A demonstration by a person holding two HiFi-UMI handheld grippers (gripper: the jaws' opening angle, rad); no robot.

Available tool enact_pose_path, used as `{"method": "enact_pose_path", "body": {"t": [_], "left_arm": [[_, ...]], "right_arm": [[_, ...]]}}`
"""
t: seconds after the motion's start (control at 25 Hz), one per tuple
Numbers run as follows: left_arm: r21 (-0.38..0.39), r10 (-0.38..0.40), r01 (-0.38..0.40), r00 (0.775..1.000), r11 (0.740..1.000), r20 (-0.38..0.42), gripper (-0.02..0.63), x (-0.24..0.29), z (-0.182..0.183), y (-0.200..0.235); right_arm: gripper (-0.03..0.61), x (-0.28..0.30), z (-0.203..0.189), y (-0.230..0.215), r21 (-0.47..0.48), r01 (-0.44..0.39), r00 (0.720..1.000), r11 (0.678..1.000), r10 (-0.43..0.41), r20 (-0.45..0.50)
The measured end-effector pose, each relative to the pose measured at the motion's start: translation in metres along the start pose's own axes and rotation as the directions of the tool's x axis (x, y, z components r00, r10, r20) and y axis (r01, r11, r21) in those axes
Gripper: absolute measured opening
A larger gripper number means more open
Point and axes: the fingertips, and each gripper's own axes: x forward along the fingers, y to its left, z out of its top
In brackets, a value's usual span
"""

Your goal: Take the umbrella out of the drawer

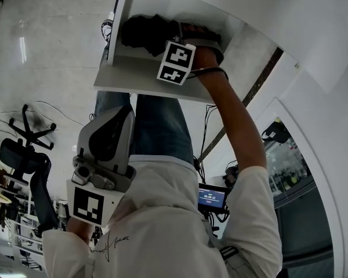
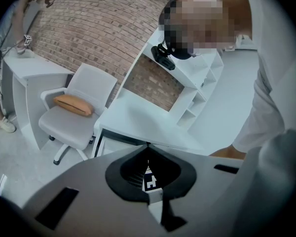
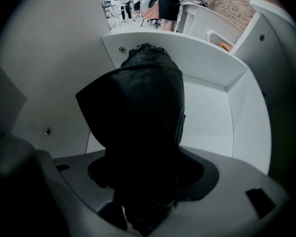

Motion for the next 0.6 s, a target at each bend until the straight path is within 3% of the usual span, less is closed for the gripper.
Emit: {"method": "enact_pose_path", "body": {"t": [0.32,0.6], "left_arm": [[-0.002,-0.004,0.004,1.000,1.000,0.002,0.015,-0.0001,0.0015,0.0017],[0.001,-0.002,0.002,1.000,1.000,0.005,0.015,0.0002,0.0035,0.0031]], "right_arm": [[0.264,0.0079,0.0002,0.0026,-0.034,-0.093,0.995,0.995,0.091,-0.038],[0.268,0.0067,0.0001,-0.0001,-0.032,-0.100,0.995,0.994,0.100,-0.015]]}}
